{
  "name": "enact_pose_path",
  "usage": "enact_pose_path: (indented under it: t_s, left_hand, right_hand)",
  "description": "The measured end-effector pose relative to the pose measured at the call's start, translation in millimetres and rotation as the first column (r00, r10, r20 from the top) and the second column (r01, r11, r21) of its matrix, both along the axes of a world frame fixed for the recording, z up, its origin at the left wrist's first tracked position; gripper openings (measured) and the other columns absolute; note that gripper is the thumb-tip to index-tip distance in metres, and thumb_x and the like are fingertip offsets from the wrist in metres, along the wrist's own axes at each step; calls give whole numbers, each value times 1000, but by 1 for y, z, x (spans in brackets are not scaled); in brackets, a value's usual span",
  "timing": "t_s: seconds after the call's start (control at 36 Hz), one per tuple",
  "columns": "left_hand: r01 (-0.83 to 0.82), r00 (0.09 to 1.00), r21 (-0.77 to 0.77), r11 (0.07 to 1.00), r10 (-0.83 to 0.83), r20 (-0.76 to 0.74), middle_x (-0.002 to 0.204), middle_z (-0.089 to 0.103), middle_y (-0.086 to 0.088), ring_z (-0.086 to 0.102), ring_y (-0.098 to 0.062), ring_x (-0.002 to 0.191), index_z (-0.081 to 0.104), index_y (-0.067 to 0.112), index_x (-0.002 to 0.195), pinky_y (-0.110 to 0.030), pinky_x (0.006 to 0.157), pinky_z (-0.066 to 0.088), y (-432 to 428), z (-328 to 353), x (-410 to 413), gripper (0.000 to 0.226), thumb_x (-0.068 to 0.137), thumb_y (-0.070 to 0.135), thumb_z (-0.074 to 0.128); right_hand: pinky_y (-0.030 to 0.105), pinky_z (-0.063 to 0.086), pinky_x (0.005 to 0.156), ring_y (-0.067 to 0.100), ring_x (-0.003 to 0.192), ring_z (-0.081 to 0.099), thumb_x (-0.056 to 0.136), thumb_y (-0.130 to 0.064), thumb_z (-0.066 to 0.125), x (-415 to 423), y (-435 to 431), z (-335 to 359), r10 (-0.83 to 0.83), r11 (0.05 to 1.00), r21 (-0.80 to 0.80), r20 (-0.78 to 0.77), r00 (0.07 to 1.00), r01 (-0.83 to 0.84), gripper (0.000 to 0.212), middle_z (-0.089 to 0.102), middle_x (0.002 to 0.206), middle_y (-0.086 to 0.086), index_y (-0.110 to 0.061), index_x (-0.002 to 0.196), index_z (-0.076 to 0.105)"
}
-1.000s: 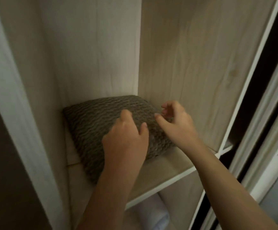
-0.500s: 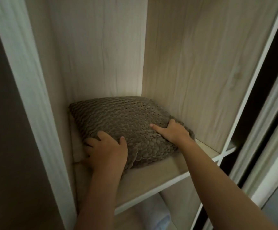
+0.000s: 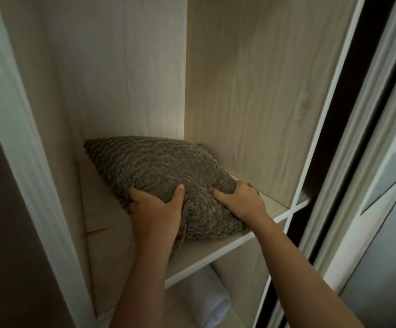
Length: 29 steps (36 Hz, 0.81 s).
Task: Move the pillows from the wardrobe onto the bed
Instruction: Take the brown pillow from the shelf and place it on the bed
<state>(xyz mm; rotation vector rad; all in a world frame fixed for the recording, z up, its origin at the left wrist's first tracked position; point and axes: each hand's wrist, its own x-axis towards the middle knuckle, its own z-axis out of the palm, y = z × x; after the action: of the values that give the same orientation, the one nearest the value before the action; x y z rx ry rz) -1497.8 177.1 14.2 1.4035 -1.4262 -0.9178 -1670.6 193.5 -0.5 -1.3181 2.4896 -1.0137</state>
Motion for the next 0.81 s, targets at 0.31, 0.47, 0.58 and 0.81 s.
enact_pose_path:
  t_s: [0.31, 0.47, 0.58, 0.81]
  left_hand:
    - [177, 838, 127, 976, -82, -539, 119, 60, -8, 60, -26, 100, 50, 7, 128, -36, 92, 49, 14, 1, -14, 59, 73, 13, 70]
    - [258, 784, 11, 966, -203, -587, 100, 66, -5, 61, -20, 82, 61, 7, 118, -27, 74, 49, 41, 17, -22, 49, 70, -4, 63]
    - [372, 743, -100, 923, -360, -564, 100, 66, -3, 63, -23, 92, 61, 10, 115, -33, 82, 52, 65, 28, -29, 50, 69, -7, 61]
    - [578, 593, -281, 766, -631, -501, 89, 67, 6, 65, -18, 87, 64, 28, 89, -39, 83, 54, 115, 43, -34, 39, 66, -4, 62]
  right_hand:
    - [33, 49, 81, 24, 97, 61, 70, -58, 61, -2, 55, -6, -21, 994, -104, 146, 989, 36, 60, 67, 106, 8, -10, 106, 65]
    - [21, 44, 61, 6, 73, 58, 74, -45, 66, 0, 92, -4, -30, 976, -203, 249, 968, 83, 22, 64, 78, -7, -23, 73, 63]
    - [21, 43, 58, 12, 77, 61, 74, -42, 64, -2, 121, 7, -109, 941, -294, 196, 975, 165, 23, 65, 78, -4, -20, 77, 63]
    - [19, 38, 53, 0, 64, 53, 75, -32, 64, 5, 195, 26, -331, 816, -490, 36, 943, 306, 15, 58, 65, -13, -28, 65, 53]
